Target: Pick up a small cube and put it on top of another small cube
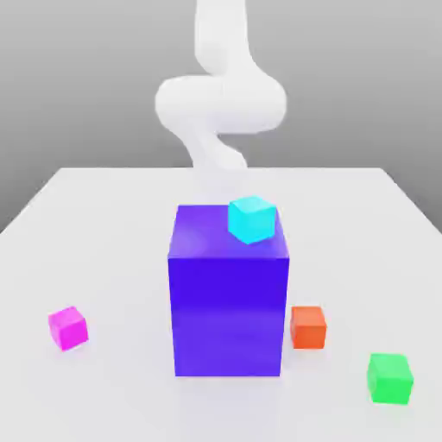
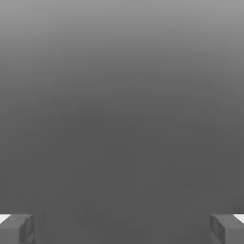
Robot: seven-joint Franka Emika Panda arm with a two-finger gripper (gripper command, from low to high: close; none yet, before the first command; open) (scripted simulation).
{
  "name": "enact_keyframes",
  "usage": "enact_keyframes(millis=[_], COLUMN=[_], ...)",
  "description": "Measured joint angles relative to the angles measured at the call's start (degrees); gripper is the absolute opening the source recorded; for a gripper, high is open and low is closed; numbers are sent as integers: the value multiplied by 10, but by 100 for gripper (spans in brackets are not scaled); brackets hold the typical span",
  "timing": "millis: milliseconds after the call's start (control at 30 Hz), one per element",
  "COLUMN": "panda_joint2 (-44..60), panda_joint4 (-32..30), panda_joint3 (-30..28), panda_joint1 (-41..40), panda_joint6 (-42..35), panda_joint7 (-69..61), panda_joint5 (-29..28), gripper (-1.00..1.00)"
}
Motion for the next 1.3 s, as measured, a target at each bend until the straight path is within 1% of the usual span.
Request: enact_keyframes(millis=[467, 767, 1000, 1167, 1300], panda_joint2=[183, 300, 390, 455, 525], panda_joint4=[-92, -149, -195, -227, -228], panda_joint3=[36, 39, 18, 3, -3], panda_joint1=[-187, -287, -348, -384, -387], panda_joint6=[110, 179, 234, 273, 325], panda_joint7=[350, 581, 758, 870, 903], panda_joint5=[-4, -18, -25, -12, 0], gripper=[0, 0, 0, 0, 0])
